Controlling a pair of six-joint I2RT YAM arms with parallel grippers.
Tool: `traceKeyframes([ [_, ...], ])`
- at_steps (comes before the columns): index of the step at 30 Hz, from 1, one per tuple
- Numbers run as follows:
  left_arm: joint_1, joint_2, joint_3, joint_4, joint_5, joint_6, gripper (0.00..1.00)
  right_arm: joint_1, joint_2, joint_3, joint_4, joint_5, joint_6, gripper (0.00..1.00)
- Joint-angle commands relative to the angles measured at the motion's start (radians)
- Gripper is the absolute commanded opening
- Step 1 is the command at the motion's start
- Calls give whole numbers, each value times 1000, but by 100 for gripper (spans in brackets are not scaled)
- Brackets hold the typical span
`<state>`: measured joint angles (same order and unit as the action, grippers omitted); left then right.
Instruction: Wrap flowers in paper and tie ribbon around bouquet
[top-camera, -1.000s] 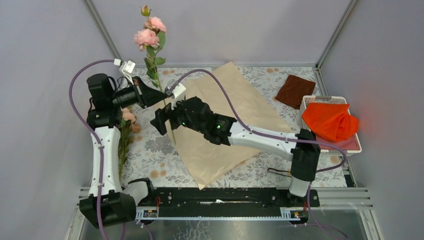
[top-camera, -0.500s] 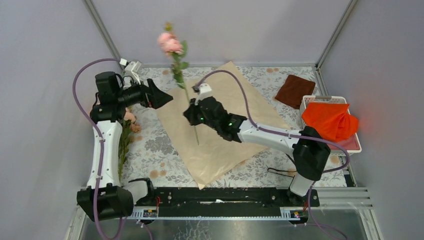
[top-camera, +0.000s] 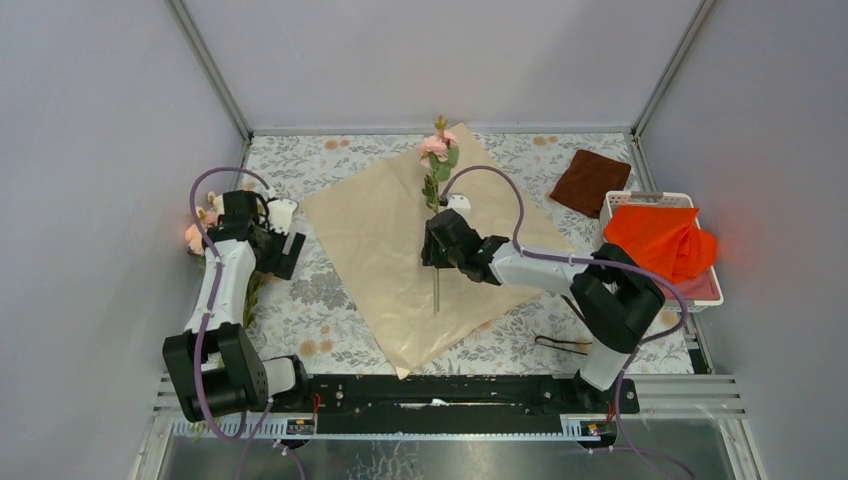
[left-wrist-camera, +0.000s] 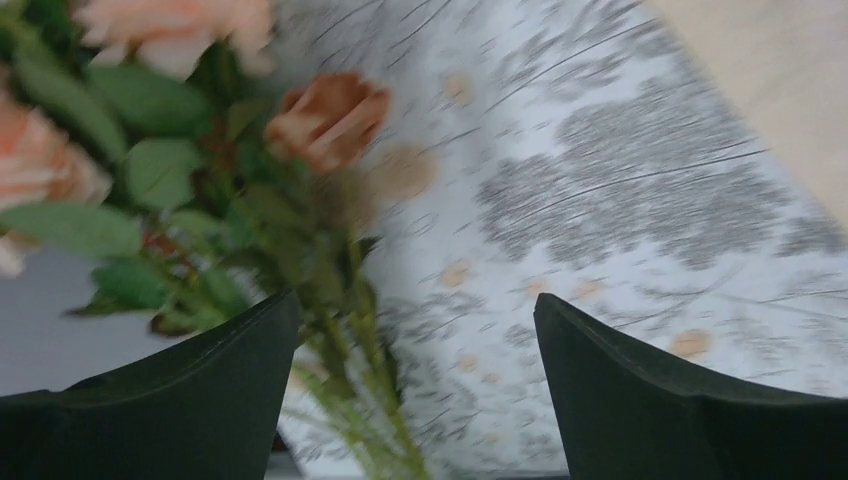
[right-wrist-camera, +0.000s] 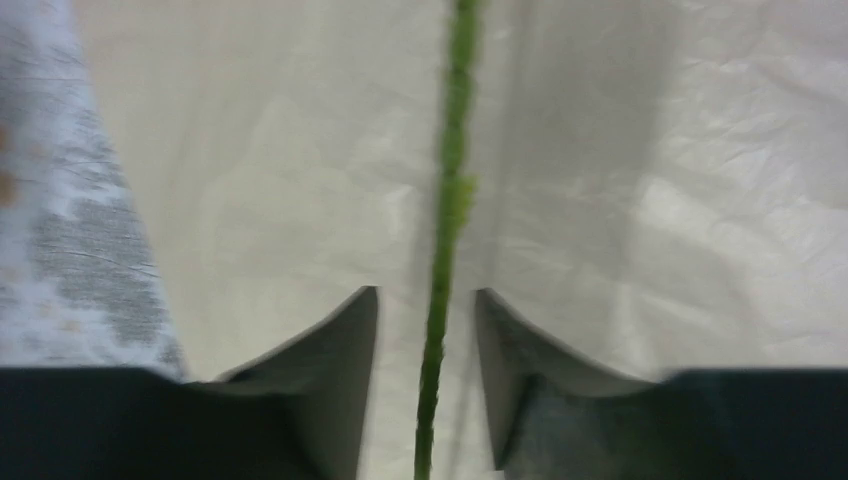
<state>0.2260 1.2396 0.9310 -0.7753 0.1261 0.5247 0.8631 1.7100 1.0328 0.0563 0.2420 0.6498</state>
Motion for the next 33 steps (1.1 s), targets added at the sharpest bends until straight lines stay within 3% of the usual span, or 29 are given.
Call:
traceKeyframes([
  [1,64,-10,-3,-7,-203,97,89,-25,65,79,-98,-7,12,70],
  [2,77,-24,-11,-17,-221,110,87,-26,66,97,-138,6,8,83],
  [4,103,-58,-38,-30,-242,137,83,-26,31,92,-161,37,-1,97],
  [12,201,-48,-157,-27,-241,169,45,9,-121,75,-257,119,-111,97],
  [16,356,-49,-113,-10,-145,185,42,42,-128,101,-310,140,-144,96],
  [20,537,-56,-67,19,152,150,45,59,-114,112,-309,145,-154,95],
  [22,598,-29,-67,31,231,118,45,64,-102,121,-310,140,-157,95],
  [33,628,106,-86,78,257,90,37,73,-95,135,-346,172,-182,94],
])
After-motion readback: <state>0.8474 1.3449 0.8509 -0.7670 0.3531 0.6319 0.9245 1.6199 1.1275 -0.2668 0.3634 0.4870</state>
